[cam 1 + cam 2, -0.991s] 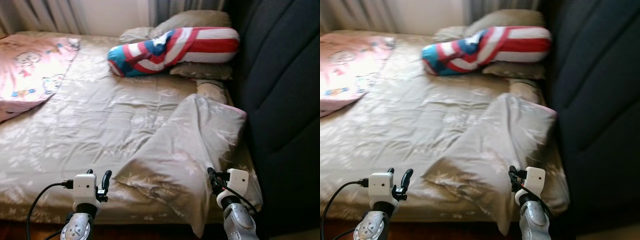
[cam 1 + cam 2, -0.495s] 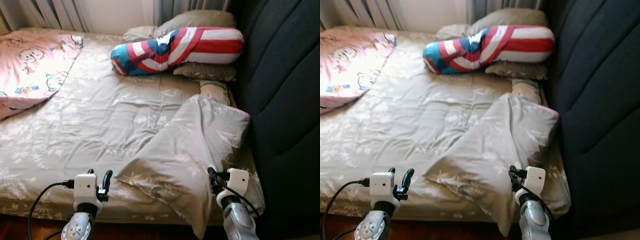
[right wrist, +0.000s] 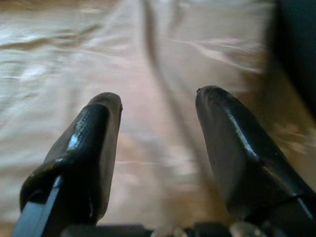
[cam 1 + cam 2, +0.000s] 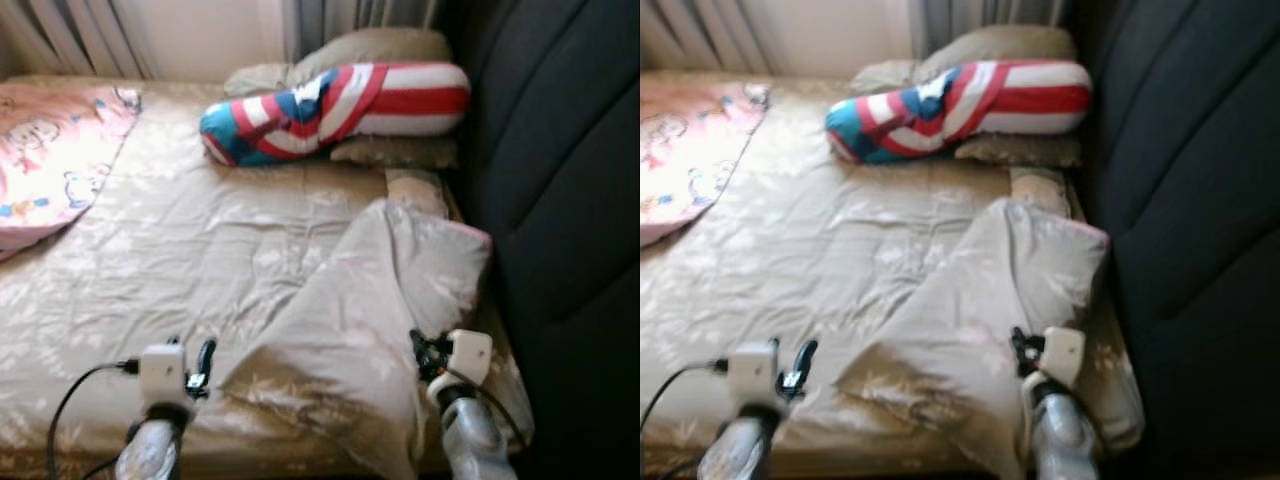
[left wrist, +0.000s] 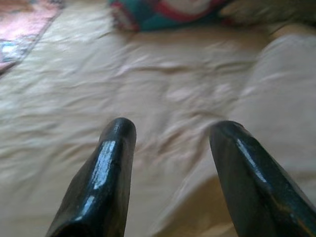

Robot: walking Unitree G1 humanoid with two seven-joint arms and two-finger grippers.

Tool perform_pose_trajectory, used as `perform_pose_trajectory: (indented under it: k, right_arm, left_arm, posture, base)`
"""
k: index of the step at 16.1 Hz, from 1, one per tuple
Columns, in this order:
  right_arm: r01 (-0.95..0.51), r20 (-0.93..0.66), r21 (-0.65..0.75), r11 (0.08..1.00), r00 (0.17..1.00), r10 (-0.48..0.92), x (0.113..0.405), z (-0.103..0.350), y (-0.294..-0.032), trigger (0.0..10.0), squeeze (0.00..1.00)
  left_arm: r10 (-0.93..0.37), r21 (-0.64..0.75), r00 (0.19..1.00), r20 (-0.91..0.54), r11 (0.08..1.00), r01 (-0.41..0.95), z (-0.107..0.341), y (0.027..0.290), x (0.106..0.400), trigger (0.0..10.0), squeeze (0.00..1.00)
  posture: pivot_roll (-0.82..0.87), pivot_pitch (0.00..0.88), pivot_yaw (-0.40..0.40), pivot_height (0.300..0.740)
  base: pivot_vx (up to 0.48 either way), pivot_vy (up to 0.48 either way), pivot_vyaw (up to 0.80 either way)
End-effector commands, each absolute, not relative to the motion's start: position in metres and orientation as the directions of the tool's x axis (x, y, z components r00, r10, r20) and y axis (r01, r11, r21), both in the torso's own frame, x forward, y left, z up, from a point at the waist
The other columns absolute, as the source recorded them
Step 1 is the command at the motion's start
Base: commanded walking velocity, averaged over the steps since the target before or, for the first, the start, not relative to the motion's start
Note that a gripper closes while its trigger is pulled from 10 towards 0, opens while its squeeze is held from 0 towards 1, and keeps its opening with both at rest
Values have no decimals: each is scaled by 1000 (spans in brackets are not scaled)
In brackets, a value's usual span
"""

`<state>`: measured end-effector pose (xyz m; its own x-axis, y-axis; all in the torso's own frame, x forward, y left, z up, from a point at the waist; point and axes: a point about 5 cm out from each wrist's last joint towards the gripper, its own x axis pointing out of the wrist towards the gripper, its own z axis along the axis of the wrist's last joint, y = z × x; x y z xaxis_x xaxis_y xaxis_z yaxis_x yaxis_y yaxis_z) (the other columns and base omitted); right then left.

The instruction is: Clean up the room

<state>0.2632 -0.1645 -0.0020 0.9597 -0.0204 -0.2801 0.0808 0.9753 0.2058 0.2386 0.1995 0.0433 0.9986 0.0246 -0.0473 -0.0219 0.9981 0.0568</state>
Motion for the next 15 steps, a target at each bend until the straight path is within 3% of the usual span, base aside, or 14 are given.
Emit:
perform_pose_trajectory:
  k: [1,10,13,15]
  right_arm:
    - [79,-275,209,975,961,-19,265,-1,-163,10000,0]
    - [103,-270,186,977,962,-50,262,-1,-167,10000,0]
    - [119,-303,116,986,950,-78,262,-4,-170,10000,0]
    - [144,-308,110,983,946,-104,262,-5,-173,10000,0]
  left_arm:
    - [39,53,997,-68,998,-35,39,205,232,10000,0]
    - [-8,37,997,-78,999,11,37,198,229,10000,0]
    - [-10,35,997,-81,999,13,36,197,228,10000,0]
    - [-13,31,997,-80,999,15,36,197,228,10000,0]
  posture:
    - [28,127,-73,740]
    - [31,129,-73,740]
    - [34,130,-75,740]
    - [34,130,-75,720]
  base:
    - [0,0,0]
    - [0,0,0]
    - [0,0,0]
    - [0,0,0]
